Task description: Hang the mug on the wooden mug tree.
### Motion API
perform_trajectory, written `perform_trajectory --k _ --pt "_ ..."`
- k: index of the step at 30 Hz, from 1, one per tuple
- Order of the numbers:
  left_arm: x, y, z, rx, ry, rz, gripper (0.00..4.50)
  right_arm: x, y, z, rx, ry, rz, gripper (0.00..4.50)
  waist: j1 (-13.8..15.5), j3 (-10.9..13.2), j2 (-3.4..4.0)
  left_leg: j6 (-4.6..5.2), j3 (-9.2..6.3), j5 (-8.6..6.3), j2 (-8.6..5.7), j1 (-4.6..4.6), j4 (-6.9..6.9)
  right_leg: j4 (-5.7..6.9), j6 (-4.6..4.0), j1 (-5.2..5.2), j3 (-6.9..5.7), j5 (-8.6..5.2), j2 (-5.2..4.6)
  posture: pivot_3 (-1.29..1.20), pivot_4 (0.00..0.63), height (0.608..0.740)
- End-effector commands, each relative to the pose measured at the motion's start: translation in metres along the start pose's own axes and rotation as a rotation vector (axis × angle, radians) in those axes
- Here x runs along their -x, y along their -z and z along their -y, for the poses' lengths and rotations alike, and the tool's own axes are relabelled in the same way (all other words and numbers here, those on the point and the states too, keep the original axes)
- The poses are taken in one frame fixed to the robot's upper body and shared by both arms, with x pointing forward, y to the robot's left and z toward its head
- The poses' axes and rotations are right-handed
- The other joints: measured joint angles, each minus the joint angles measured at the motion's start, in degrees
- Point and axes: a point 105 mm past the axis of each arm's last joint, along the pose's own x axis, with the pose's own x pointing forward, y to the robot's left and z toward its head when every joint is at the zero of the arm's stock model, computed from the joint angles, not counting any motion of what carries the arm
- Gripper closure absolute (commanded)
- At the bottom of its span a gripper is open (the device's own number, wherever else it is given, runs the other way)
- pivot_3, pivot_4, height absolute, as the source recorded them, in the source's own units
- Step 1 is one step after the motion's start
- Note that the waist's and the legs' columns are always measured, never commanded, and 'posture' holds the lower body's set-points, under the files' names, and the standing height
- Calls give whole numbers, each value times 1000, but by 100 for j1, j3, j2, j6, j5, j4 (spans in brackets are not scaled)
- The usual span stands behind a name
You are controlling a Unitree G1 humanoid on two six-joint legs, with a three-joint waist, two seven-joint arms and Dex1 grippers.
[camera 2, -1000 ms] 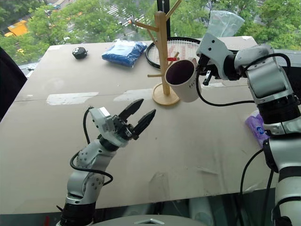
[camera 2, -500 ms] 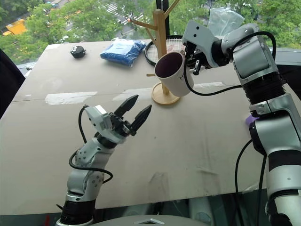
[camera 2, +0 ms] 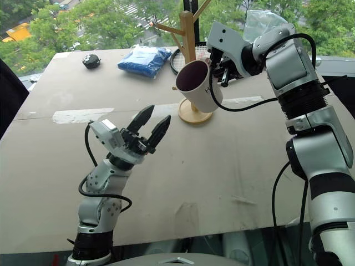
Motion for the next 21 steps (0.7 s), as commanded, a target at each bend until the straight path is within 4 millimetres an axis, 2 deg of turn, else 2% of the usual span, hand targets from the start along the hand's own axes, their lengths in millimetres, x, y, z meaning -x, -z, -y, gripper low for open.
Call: perform_trajectory --k 1,5,9,13,16,18,20,21 --pt "-2 -7 4 -4 18 41 1360 16 -19 15 22 71 53 2787 0 0 0 0 0 0 0 0 0 0 0 0 0 0 0 0 150 740" --pt "-3 -4 7 5 29 32 1360 23 -14 21 -10 94 48 1007 -5 0 0 0 0 0 0 1 -1 0 0 0 -1 0 0 0 150 740" --pt "-2 -1 9 12 35 17 1360 34 -7 25 -44 106 68 1007 1 0 0 0 1 0 0 0 1 1 0 0 -3 0 -1 0 150 740" --pt "4 7 6 8 16 -39 1360 47 4 15 -94 81 214 1007 12 -3 -4 0 -2 0 0 0 0 0 -1 1 -9 0 -2 0 150 740" --pt "17 19 4 7 -14 -120 1360 55 28 -4 -147 64 326 1007 11 -8 -10 0 -3 0 0 1 0 0 -1 2 -16 0 -4 0 150 740" --pt "32 33 5 23 -38 -212 1360 52 57 -28 -266 75 390 1007 24 -12 -16 1 -2 -1 0 1 1 0 0 3 -17 0 -6 0 150 740" --pt "43 40 7 33 -45 -274 1360 50 74 -51 -349 85 430 1007 17 -11 -11 1 -7 -1 0 2 -2 1 -1 2 -26 0 -8 0 150 740" --pt "49 44 9 28 -40 -308 1360 47 84 -62 -395 97 439 739 12 -8 -7 1 -1 -1 0 1 -3 2 -1 -1 -22 0 -9 0 150 740"
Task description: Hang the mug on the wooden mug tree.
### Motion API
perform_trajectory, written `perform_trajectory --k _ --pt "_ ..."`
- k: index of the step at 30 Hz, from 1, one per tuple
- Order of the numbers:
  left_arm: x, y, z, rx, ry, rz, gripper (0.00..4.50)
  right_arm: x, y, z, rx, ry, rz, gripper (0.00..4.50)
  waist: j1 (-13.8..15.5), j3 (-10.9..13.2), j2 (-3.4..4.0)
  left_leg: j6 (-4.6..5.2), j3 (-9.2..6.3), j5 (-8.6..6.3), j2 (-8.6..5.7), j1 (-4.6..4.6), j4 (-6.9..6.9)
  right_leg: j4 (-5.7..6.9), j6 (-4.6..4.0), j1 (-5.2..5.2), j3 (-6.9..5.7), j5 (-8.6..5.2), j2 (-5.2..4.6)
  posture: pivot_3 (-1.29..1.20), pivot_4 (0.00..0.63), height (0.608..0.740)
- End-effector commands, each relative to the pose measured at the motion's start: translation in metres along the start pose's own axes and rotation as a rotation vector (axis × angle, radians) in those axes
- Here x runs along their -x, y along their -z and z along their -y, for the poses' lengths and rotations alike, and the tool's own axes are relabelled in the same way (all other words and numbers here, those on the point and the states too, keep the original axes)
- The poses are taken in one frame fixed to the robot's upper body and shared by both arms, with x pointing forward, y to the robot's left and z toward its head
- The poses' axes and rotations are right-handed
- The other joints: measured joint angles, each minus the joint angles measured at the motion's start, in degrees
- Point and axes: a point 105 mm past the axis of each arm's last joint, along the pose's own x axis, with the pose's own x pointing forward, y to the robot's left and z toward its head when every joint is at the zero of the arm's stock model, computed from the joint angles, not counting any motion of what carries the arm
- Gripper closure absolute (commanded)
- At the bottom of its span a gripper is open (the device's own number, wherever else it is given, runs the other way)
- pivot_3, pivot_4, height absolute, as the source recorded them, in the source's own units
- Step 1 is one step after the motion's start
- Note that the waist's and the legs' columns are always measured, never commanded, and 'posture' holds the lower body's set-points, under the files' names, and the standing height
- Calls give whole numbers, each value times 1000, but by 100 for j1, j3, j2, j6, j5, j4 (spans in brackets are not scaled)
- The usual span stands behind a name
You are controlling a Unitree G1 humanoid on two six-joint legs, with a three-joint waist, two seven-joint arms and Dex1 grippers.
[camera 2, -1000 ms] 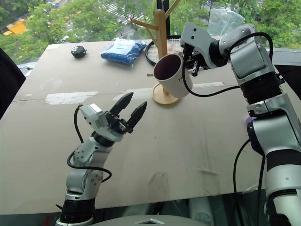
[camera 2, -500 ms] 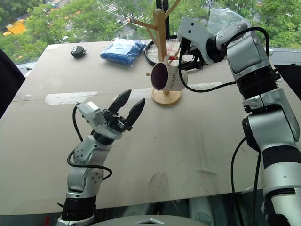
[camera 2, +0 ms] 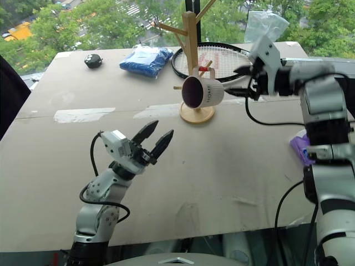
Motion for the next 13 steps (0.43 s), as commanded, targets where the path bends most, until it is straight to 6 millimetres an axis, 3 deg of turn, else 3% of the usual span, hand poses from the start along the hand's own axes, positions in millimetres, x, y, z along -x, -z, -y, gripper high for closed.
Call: perform_trajectory --k 1,3,6,10,13 --pt "9 2 8 -41 28 -59 1360 9 6 -19 -63 58 139 475 -13 2 4 0 7 0 0 2 2 9 0 -3 7 0 0 0 150 740" --pt "20 12 6 -54 16 -131 1360 14 32 -36 -194 86 183 55 -19 -1 8 -1 13 0 4 15 2 17 -3 2 13 2 5 0 150 740" --pt "42 29 -1 -76 -13 -242 1360 20 68 -68 -240 151 173 55 2 -14 -1 -2 18 1 7 33 -1 22 -11 14 18 9 8 0 150 740" --pt "55 34 -1 -93 -15 -297 1360 17 90 -102 -208 169 115 55 0 -11 10 -2 23 1 6 40 3 21 -9 23 18 10 8 0 150 740" --pt "59 35 1 -93 -2 -314 1360 18 102 -114 -233 192 104 55 -6 -13 8 -3 19 0 6 61 4 20 -9 43 15 10 9 0 150 740"
